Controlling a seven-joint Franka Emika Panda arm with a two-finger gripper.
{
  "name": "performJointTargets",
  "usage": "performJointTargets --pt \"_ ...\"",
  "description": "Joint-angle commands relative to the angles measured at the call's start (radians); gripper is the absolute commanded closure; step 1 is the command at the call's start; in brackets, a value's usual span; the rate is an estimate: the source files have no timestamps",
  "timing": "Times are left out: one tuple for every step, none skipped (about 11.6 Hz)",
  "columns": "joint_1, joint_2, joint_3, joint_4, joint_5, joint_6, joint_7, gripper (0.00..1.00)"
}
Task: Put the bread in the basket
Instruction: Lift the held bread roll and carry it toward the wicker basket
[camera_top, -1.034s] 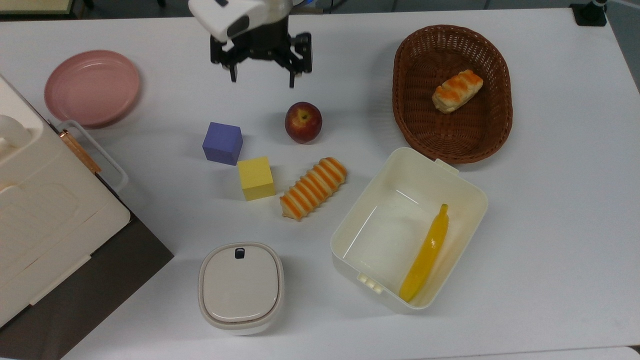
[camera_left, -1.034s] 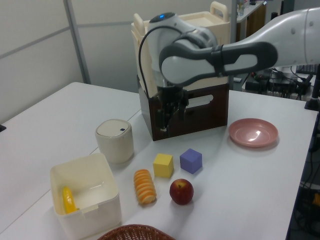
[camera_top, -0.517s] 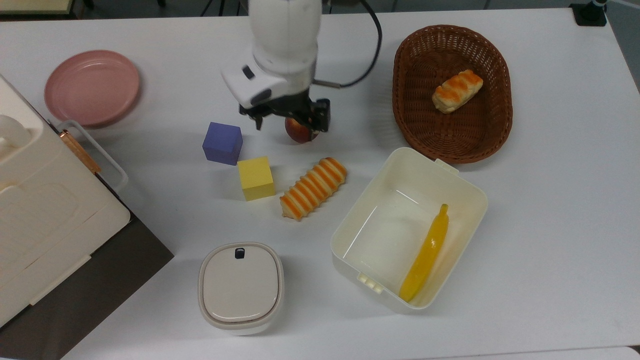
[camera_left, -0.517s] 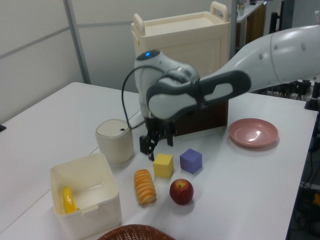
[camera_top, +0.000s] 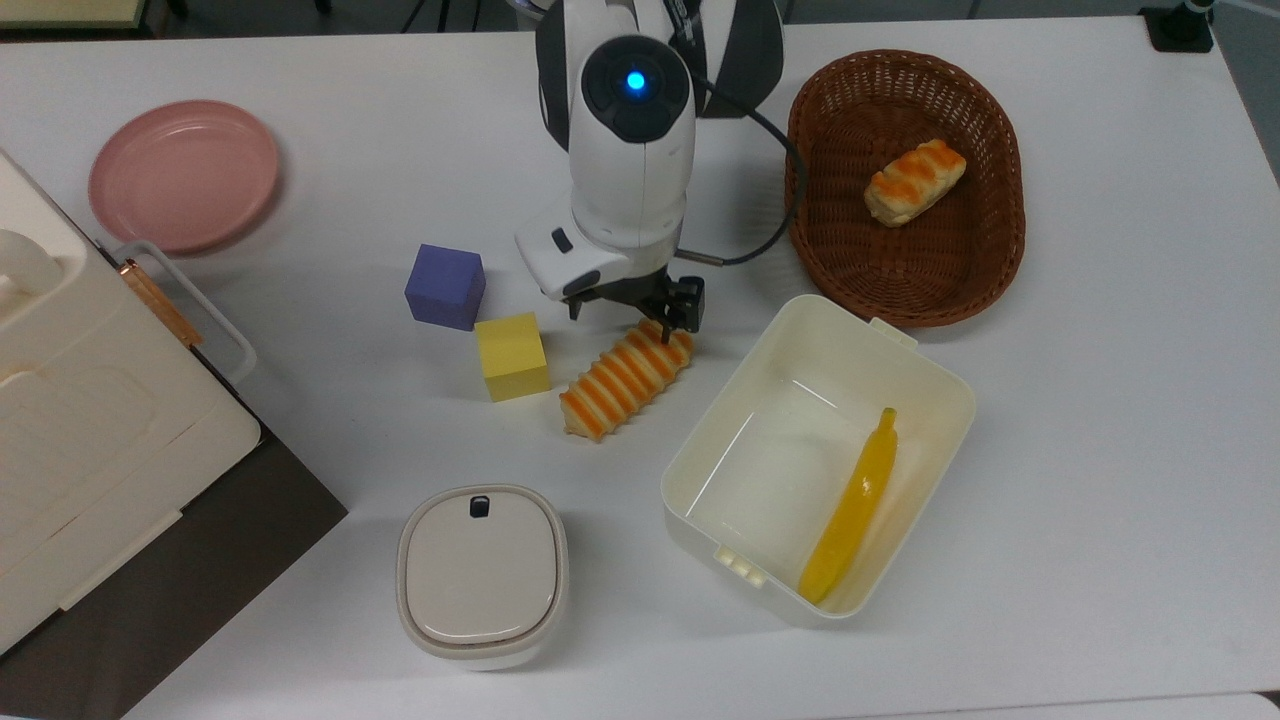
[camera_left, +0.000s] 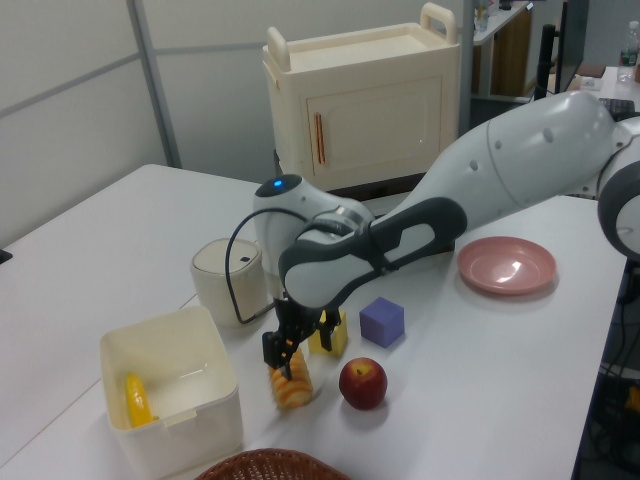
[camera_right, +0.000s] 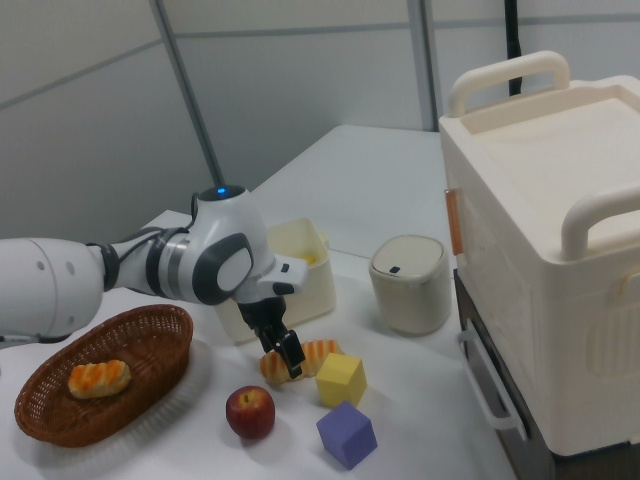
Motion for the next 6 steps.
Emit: performJointTargets --pt "-0.004 0.038 0.020 -0.012 0.012 0.108 0.059 0.00" --pt "-0.003 0.049 0.022 -0.013 0.012 0.110 0.060 0.00" --pt "-0.004 0.057 0.030 -0.012 0.013 0.112 0.062 0.00" --pt "-0.007 0.061 0.039 -0.012 0.013 0.122 0.063 0.00" --pt "-0.006 0.069 0.039 -0.012 0.013 0.135 0.063 0.04" --pt "-0.004 0.069 0.039 -0.012 0.012 0.136 0.063 0.28"
